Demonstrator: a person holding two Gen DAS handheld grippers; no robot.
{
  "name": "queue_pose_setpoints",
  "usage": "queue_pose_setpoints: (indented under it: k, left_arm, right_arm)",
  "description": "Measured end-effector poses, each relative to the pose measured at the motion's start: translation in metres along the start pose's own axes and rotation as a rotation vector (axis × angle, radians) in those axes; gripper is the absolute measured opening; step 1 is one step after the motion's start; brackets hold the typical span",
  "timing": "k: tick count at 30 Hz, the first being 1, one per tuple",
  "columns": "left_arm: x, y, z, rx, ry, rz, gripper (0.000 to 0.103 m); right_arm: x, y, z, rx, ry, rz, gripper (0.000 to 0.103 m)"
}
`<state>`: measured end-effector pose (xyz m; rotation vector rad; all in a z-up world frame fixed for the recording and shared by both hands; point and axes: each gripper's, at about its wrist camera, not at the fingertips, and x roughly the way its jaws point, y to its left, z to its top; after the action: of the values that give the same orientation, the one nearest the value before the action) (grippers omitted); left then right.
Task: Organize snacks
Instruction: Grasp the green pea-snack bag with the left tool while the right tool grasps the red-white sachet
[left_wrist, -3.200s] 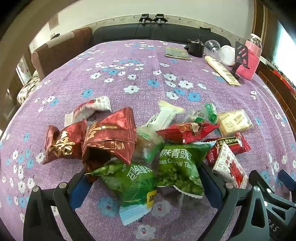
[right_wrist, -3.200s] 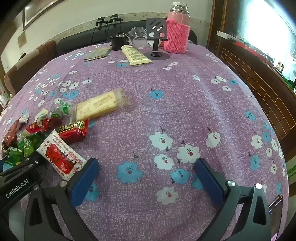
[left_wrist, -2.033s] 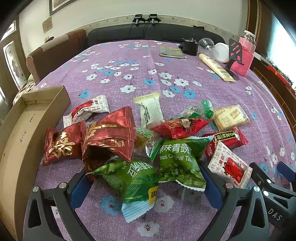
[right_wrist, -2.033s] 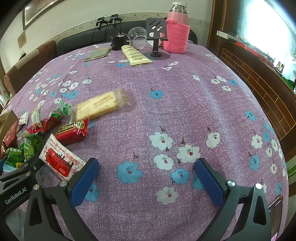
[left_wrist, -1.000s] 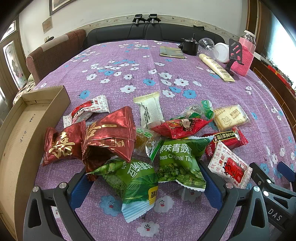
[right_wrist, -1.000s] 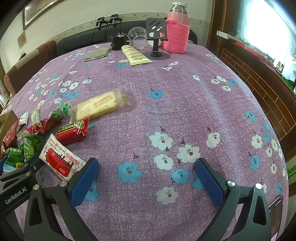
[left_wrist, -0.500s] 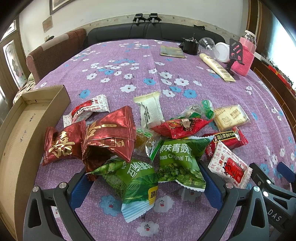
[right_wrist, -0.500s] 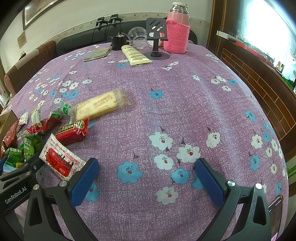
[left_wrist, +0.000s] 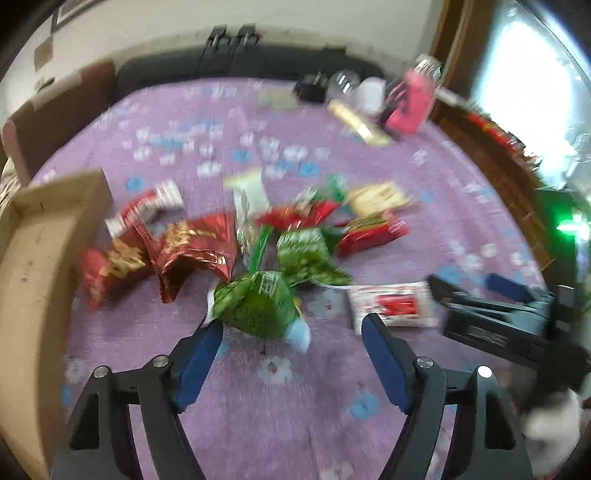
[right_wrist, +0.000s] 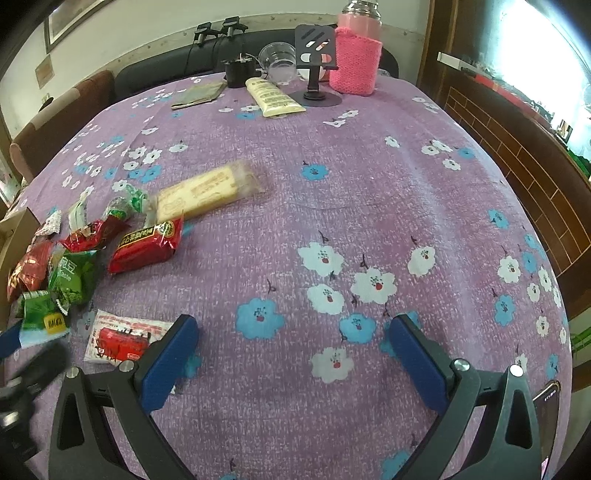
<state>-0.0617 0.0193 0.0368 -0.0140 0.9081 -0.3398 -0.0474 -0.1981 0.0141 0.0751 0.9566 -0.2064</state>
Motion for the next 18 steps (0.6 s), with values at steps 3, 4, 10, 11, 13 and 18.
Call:
queue_pose_setpoints:
  k: [3,4,10,11,13,18]
  left_arm:
    - [-0.049,0.004,0.000,0.032,-0.146,-0.003,0.081]
    - [-0.070,0.007,0.000,0.038,-0.215,0.008,0.081]
    - [-0.135,0.042,0.007,0.037,-0.442,0.051,0.103]
    - [-0.130,0.052,0.012,0.020,-0.413,0.051,0.103]
    - [-0.114,0.068,0.015,-0.025,-0.334,0.068,0.102]
    - [-0.078,0.081,0.000,-0.082,-0.161,-0.031,0.093]
  right_arm:
    - [-0.015,-0.006,-0.003,0.028,-0.050,0.009,0.100]
    - [-0.025,-0.007,-0.003,0.031,-0.081,0.023,0.100]
    - [-0.072,0.016,-0.006,-0.129,-0.244,0.158,0.100]
    - [-0.071,0.021,-0.004,-0.156,-0.230,0.185,0.100]
    - [-0.061,0.035,-0.003,-0.217,-0.176,0.259,0.100]
    - [-0.035,0.053,0.001,-0.271,-0.118,0.327,0.098]
